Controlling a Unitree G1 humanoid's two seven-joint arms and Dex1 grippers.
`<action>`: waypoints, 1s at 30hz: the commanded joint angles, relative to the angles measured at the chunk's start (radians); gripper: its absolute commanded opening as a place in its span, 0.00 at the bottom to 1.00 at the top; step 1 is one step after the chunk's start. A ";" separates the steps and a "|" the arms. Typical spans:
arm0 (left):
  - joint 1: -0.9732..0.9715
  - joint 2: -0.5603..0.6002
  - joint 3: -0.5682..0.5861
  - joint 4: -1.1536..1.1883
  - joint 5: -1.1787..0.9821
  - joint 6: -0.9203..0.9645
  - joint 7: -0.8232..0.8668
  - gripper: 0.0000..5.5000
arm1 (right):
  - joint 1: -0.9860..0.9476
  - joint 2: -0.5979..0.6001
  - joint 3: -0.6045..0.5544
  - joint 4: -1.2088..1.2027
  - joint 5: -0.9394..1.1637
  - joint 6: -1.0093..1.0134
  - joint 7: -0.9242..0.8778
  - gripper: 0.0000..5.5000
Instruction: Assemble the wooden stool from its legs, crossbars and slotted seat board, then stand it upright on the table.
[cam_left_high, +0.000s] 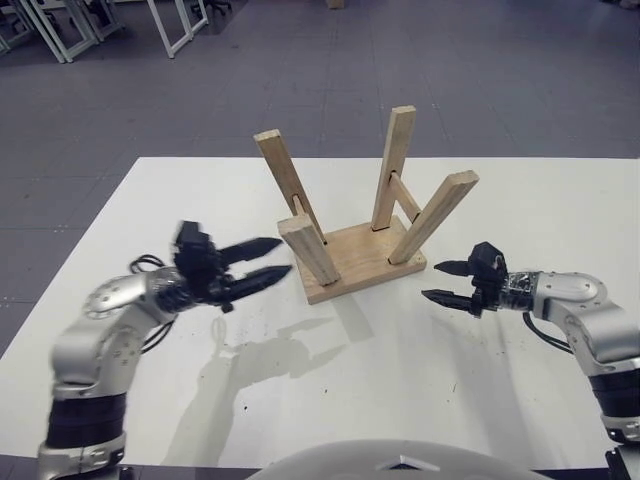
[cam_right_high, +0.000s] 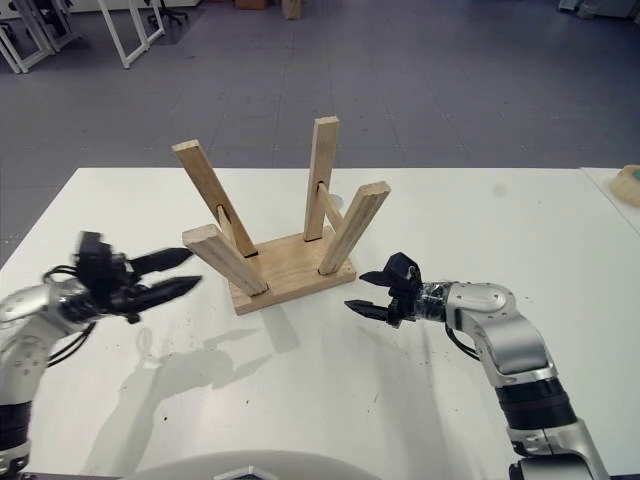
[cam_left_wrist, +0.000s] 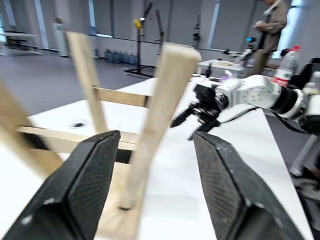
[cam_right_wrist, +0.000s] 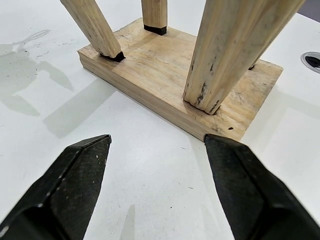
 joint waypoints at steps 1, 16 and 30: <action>-0.102 0.072 0.158 0.023 -0.110 0.058 0.091 0.49 | 0.013 -0.014 -0.006 -0.004 -0.006 0.008 -0.004 0.62; -0.488 -0.004 -0.370 -0.080 -0.201 0.306 0.553 0.49 | 0.031 0.024 0.021 -0.036 -0.019 0.020 -0.032 0.62; -0.539 -0.061 -0.303 -0.038 -0.109 0.275 0.566 0.49 | 0.038 0.025 0.018 -0.039 -0.016 0.030 -0.048 0.62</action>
